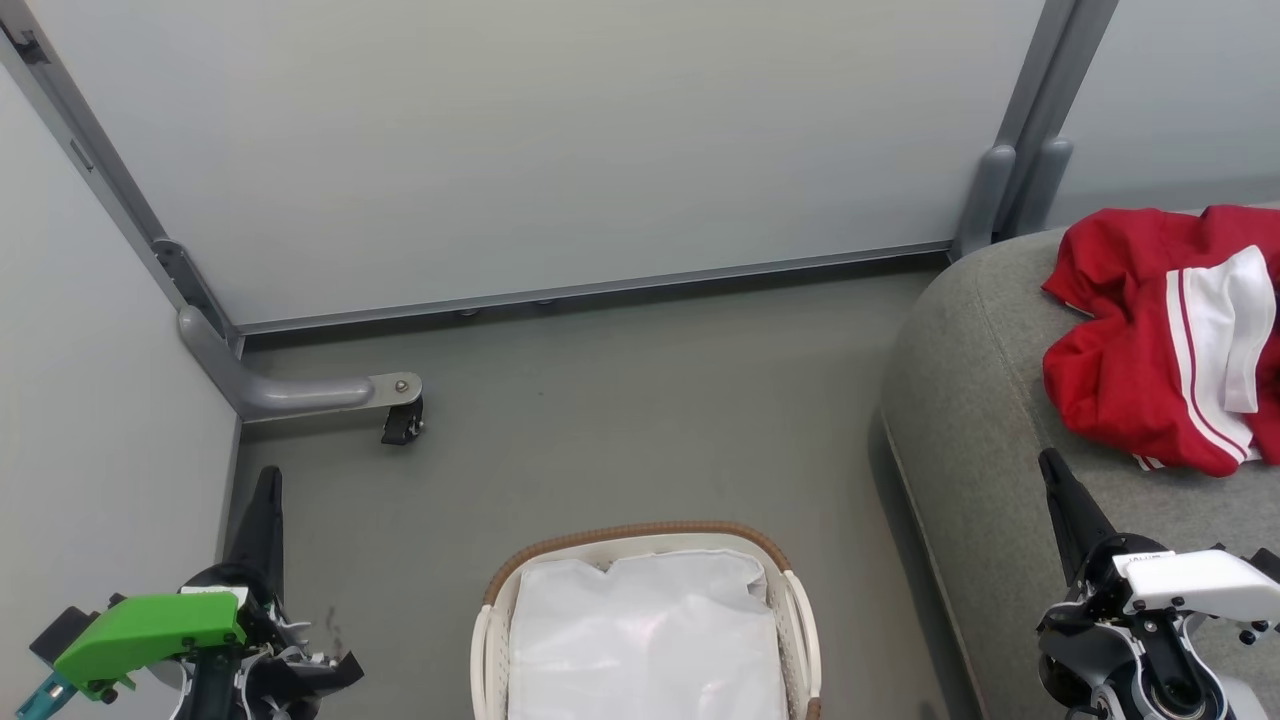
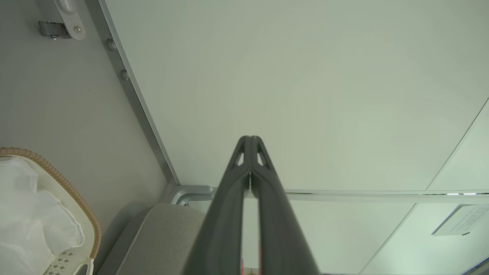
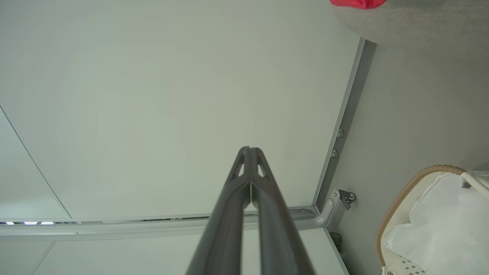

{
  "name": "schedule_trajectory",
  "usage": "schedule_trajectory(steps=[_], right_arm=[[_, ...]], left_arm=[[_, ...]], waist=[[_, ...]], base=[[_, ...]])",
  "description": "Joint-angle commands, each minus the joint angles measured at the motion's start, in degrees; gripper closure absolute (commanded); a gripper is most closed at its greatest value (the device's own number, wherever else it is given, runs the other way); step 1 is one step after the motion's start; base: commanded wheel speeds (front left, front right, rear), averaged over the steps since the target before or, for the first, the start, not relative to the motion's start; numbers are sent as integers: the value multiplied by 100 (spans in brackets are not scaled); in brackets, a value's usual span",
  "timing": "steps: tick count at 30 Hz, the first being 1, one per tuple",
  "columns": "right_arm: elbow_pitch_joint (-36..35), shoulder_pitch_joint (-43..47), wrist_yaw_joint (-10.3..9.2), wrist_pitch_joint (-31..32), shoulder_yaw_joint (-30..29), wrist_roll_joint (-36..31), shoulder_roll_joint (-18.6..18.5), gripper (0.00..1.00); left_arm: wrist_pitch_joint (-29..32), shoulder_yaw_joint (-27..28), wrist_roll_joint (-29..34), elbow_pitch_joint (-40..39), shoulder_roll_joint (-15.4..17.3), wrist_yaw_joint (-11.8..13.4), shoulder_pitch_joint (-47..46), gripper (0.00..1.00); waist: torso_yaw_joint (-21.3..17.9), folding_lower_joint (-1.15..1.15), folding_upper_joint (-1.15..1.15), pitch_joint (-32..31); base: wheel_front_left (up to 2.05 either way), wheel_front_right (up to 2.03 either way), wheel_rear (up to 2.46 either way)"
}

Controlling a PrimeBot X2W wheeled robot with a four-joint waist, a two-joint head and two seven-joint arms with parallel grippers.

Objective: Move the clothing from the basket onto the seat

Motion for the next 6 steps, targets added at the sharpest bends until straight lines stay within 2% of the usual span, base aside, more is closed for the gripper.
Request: schedule_trajectory(steps=[1,6], right_arm=[[-20,-47,-4,19,-13,18,-36,100],[-20,-47,-4,19,-13,18,-36,100]], left_arm=[[13,19,13,-8,14,-21,-57,100],[15,19,15,-8,13,-21,-57,100]], waist=[[0,0,0,0],[0,0,0,0]], base=[[0,0,0],[0,0,0]])
